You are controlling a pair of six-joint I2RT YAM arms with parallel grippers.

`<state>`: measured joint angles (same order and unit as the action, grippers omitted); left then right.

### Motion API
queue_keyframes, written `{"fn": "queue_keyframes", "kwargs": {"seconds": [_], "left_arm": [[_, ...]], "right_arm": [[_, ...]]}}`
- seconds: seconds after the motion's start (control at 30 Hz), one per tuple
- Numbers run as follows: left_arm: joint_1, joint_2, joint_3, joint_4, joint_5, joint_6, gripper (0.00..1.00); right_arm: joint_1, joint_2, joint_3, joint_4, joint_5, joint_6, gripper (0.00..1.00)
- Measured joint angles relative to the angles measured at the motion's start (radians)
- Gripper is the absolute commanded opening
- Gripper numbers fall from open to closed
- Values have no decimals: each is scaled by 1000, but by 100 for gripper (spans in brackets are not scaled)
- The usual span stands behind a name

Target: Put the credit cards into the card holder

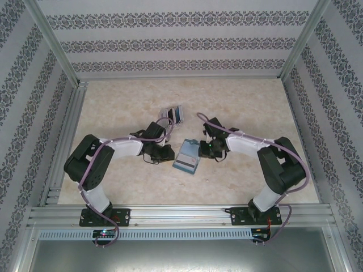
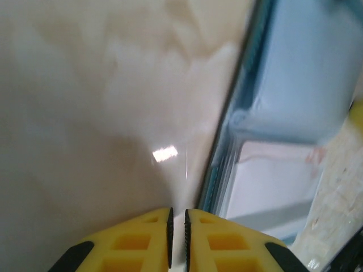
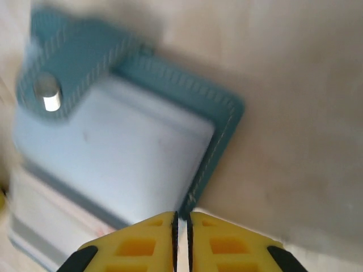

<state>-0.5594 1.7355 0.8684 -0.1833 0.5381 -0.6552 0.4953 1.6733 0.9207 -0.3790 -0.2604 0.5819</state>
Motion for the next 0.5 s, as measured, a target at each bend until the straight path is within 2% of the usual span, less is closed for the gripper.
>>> {"fn": "queue_keyframes", "kwargs": {"seconds": [0.27, 0.4, 0.5], "left_arm": [[-152, -1, -24, 84, -34, -98, 17], [-179, 21, 0, 91, -48, -140, 18], [-193, 33, 22, 90, -49, -156, 23]], "right_arm": [[17, 200, 209, 24, -43, -63, 17], [26, 209, 224, 19, -59, -88, 18], [18, 187, 210, 5, -70, -104, 18]]}}
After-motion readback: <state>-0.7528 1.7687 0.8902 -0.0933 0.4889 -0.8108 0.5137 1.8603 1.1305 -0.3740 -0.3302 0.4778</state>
